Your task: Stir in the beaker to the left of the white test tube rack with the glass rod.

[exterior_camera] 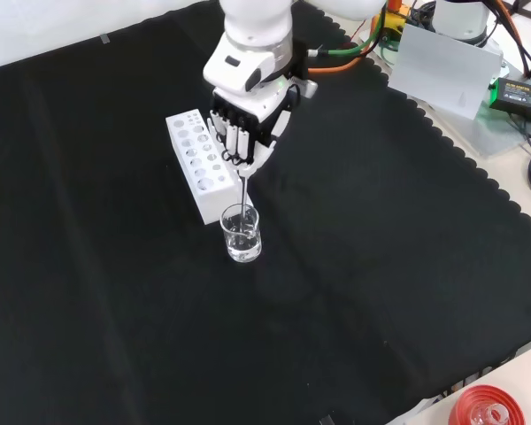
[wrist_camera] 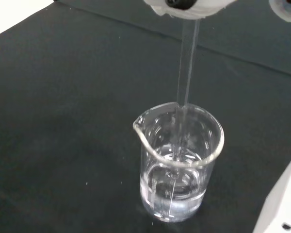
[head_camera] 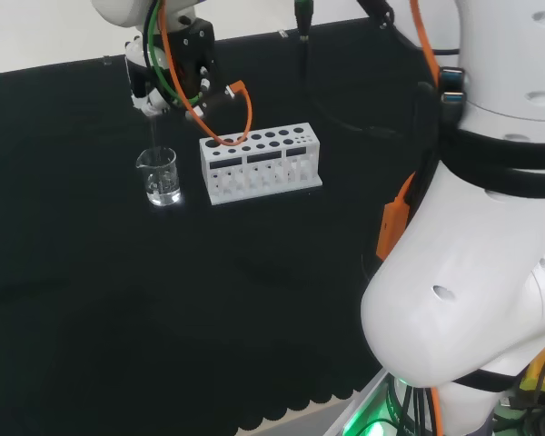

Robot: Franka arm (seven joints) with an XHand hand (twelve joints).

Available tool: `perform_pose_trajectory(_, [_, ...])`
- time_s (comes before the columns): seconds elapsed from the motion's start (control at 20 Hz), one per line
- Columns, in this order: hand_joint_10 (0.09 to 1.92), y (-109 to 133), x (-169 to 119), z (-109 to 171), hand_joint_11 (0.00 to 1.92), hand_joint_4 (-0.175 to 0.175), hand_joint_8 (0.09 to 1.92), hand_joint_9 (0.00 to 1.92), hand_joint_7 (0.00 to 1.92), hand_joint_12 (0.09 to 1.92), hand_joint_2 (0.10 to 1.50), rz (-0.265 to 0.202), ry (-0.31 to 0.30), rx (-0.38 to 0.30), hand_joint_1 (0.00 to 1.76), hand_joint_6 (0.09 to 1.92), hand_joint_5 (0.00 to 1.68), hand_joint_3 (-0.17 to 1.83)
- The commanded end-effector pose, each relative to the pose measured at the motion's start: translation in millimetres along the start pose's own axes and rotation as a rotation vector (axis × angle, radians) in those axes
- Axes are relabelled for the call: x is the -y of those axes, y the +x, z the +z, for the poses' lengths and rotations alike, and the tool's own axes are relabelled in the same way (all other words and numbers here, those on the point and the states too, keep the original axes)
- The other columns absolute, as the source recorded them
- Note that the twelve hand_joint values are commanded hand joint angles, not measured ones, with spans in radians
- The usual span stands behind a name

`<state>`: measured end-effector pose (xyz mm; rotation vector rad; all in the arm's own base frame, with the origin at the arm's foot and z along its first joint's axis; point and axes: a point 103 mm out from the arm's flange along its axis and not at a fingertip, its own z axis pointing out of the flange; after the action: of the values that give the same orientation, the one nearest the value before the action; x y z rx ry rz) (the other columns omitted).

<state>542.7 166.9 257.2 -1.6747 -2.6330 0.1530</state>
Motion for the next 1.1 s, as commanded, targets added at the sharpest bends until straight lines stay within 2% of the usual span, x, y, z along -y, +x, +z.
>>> perform_pose_trajectory(0.05, [0.16,-20,-25,5,1.62,-0.175,0.44,1.83,1.45,0.51,1.04,-0.008,0.017,-0.004,1.33,0.09,1.42,-0.17])
perform_pose_trajectory(0.3, [0.16,-39,-12,-1,1.62,-0.175,0.44,1.83,1.45,0.52,1.04,0.014,0.014,0.003,1.33,0.09,1.42,-0.17])
perform_pose_trajectory(0.5, [0.16,-41,7,-7,1.62,-0.175,0.44,1.83,1.45,0.52,1.04,0.026,0.010,0.000,1.33,0.09,1.42,-0.17])
perform_pose_trajectory(0.8, [0.16,-18,26,-12,1.62,-0.175,0.44,1.83,1.46,0.52,1.04,0.014,0.000,-0.009,1.33,0.09,1.42,-0.17])
perform_pose_trajectory(1.1, [0.16,1,17,-10,1.62,-0.175,0.44,1.83,1.46,0.52,1.04,-0.015,0.006,-0.010,1.33,0.09,1.42,-0.17])
